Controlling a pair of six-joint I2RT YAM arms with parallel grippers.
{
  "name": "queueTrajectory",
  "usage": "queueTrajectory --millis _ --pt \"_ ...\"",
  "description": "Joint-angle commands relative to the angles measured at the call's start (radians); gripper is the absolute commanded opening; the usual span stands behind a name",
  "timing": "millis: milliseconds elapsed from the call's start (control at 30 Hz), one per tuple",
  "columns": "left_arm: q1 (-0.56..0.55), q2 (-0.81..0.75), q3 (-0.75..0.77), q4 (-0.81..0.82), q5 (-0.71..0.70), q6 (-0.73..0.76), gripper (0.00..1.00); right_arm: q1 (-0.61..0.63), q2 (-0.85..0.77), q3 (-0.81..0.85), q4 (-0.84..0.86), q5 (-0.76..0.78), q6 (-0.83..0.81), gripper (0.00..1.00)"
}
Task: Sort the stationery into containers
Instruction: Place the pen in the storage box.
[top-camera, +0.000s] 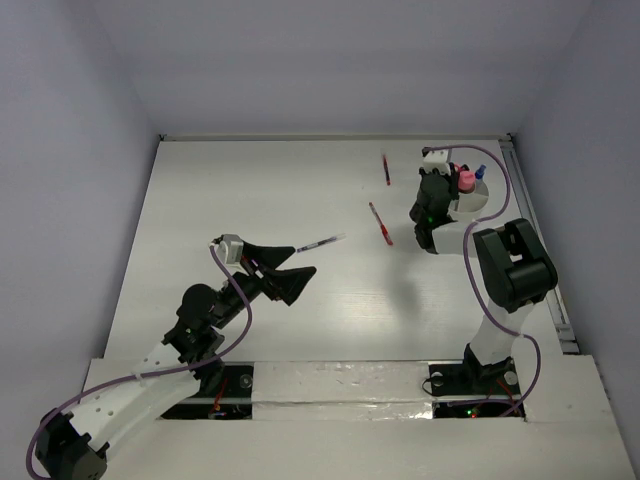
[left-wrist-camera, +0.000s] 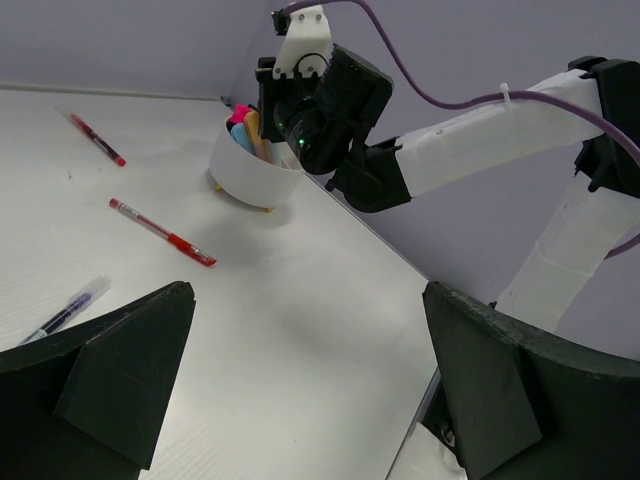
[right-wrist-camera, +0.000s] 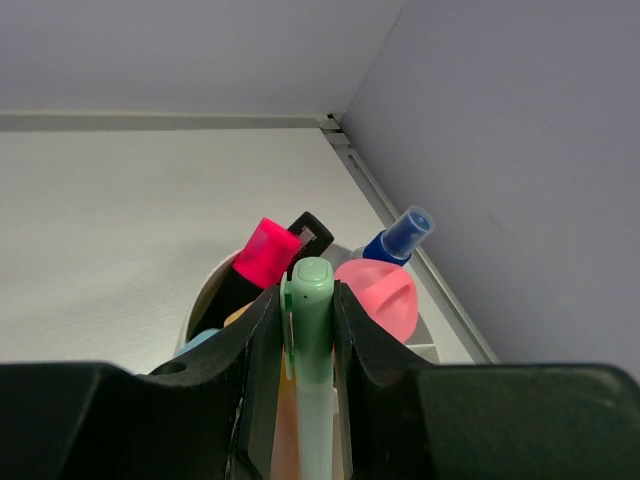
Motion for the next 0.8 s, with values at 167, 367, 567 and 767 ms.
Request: queueTrajectory --millis 167,367,567,767 --pt "0.001 -0.017 -0.014 0.072 0.018 -0.003 0.99 -0.005 -0.013 -0.051 0.088 0.099 0.068 0.03" --pt "0.001 -0.017 -0.012 0.072 0.017 -0.006 0.99 -0.005 -0.082 -0.029 -0.057 0.090 0.159 0.31" --pt "0.001 -0.018 -0.012 0.070 0.017 -0.004 0.99 -0.005 -0.165 0.049 -0.318 0.016 0.288 0.64" --pt "0.001 -0.020 -0.012 0.063 0.008 -0.001 0.99 -0.005 -0.229 0.143 -0.541 -0.096 0.412 0.68"
